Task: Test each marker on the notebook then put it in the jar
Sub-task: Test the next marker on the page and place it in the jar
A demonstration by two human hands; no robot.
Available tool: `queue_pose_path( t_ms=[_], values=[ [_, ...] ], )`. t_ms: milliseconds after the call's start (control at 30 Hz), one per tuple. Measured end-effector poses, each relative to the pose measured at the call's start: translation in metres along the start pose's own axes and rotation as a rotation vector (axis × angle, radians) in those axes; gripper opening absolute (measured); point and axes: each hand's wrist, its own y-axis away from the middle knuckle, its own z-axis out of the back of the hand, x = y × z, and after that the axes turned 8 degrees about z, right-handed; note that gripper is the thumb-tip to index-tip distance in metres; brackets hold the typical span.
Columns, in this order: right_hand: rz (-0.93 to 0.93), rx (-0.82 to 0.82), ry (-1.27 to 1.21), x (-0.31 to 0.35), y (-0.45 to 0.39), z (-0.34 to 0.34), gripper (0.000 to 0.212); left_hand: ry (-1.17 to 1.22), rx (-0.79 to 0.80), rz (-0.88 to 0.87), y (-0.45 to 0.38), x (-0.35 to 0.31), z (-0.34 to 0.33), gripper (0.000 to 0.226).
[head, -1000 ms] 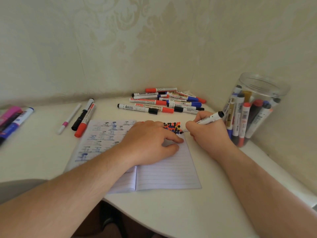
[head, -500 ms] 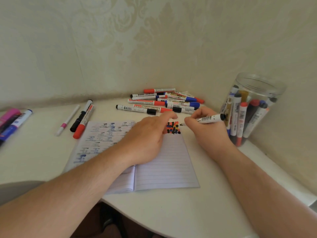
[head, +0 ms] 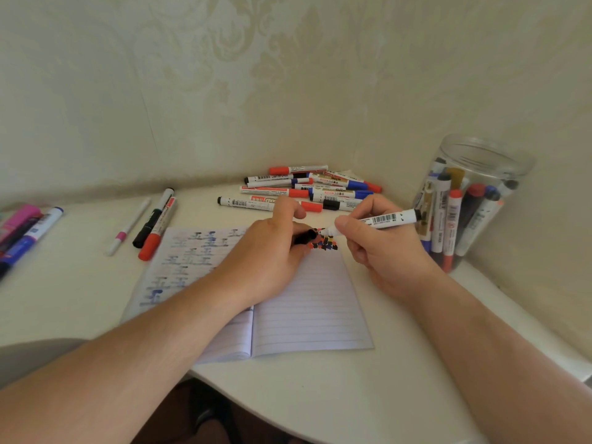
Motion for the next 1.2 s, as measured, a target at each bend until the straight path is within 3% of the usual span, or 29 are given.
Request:
queue_pose_path(
  t_ms=[200, 333, 433, 500, 633, 733, 867, 1067, 1200],
  values=[
    [0.059, 0.113, 0.345, -0.006, 0.001, -0.001, 0.021, -0.066, 0.012, -0.047, -0.004, 0.006, -0.004, 0.04],
    [0.015, 0.096, 0.211, 0.0, 0.001, 0.0, 0.009, 0.016, 0.022, -0.037, -0.005, 0.007, -0.002, 0.034],
    [-0.088, 0.038, 0.024, 0.003, 0.0, 0.0, 0.041, 0.085, 0.029, -0.039, -0.003, 0.006, 0.0, 0.035],
    [-0.117, -0.004, -0.023, 0.002, -0.003, 0.0, 0.046, 0.131, 0.034, -0.04, -0.001, 0.004, 0.002, 0.034],
    [-0.081, -0.106, 0.037, -0.005, -0.008, 0.001, 0.014, 0.126, 0.11, -0.05, 0.001, -0.001, 0.003, 0.043],
    [-0.039, -0.128, 0.154, -0.011, -0.007, 0.0, 0.041, 0.062, 0.152, -0.062, 0.002, -0.001, 0.002, 0.046],
    [-0.007, -0.097, 0.207, -0.013, -0.007, -0.002, 0.033, -0.055, 0.172, -0.149, 0.002, -0.001, -0.003, 0.045],
    [-0.012, -0.114, 0.21, -0.011, -0.008, -0.008, 0.035, -0.061, 0.045, -0.173, 0.009, 0.001, -0.003, 0.037],
    [0.086, -0.021, 0.333, 0.0, 0.007, -0.01, 0.039, -0.044, 0.107, -0.051, 0.008, -0.004, -0.001, 0.059]
  ],
)
